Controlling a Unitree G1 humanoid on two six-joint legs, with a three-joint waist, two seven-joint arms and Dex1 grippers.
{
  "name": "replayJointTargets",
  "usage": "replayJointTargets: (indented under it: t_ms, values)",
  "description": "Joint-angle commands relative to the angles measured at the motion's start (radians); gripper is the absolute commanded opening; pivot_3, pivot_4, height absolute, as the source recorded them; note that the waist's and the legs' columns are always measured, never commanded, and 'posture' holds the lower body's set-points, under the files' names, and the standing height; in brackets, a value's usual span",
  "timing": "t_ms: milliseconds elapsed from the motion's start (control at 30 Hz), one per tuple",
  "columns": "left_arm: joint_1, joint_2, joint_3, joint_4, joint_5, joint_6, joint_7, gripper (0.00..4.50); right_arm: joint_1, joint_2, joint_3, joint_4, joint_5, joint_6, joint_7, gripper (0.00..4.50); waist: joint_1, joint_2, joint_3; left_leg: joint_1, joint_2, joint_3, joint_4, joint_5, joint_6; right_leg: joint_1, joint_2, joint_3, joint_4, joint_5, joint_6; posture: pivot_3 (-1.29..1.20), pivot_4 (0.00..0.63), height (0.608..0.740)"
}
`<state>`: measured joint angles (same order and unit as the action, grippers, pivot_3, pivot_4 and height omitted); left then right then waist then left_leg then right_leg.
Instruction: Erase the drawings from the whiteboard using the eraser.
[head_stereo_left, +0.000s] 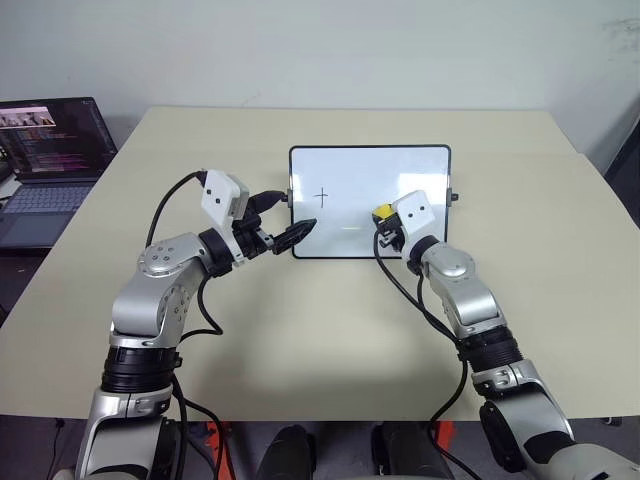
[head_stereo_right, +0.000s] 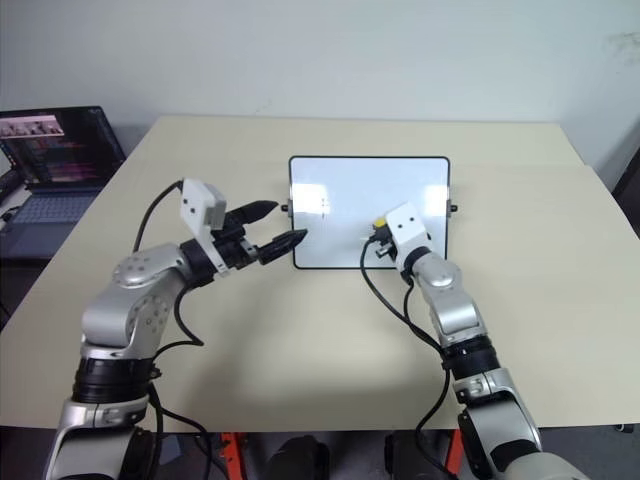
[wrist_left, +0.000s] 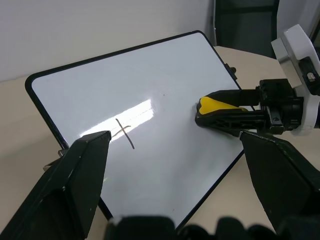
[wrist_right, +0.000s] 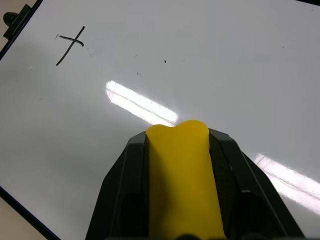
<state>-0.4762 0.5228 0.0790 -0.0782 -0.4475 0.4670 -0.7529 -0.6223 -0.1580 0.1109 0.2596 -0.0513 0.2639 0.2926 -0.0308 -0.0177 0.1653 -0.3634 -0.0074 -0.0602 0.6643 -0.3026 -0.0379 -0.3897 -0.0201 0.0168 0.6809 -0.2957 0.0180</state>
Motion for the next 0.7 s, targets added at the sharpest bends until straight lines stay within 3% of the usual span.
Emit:
replayJointTargets:
  t_ms: [33,267,700]
  values:
    - [-0.012,-0.005,0.011,-0.016,-0.003,-0.024,-0.001,4.5,-0.06,0.013,-0.037,-0.054,0.023,0.022,-0.025,1.29,-0.001,0.0,0.0,0.0,0.0,0.0,0.0,0.0,0.0,0.0,0.0,0.0,0.0,0.0,0.0,0.0,0.15,0.74]
    - [-0.012,-0.002,0.012,-0.016,-0.002,-0.025,-0.003,4.5,-0.14,0.062,-0.048,-0.042,0.037,0.016,-0.057,1.29,-0.003,0.0,0.0,-0.004,0.0,0.001,-0.002,0.0,0.0,-0.006,0.0,0.001,-0.001,0.0,0.0,0.0,0.15,0.74]
    - [-0.006,-0.006,0.012,-0.032,-0.005,-0.022,0.007,4.5,-0.215,0.147,0.015,0.214,-0.01,-0.136,-0.088,1.29,-0.004,0.0,0.0,-0.017,0.0,0.002,0.0,0.002,-0.004,-0.019,0.0,0.001,0.0,0.0,0.0,0.0,0.15,0.74]
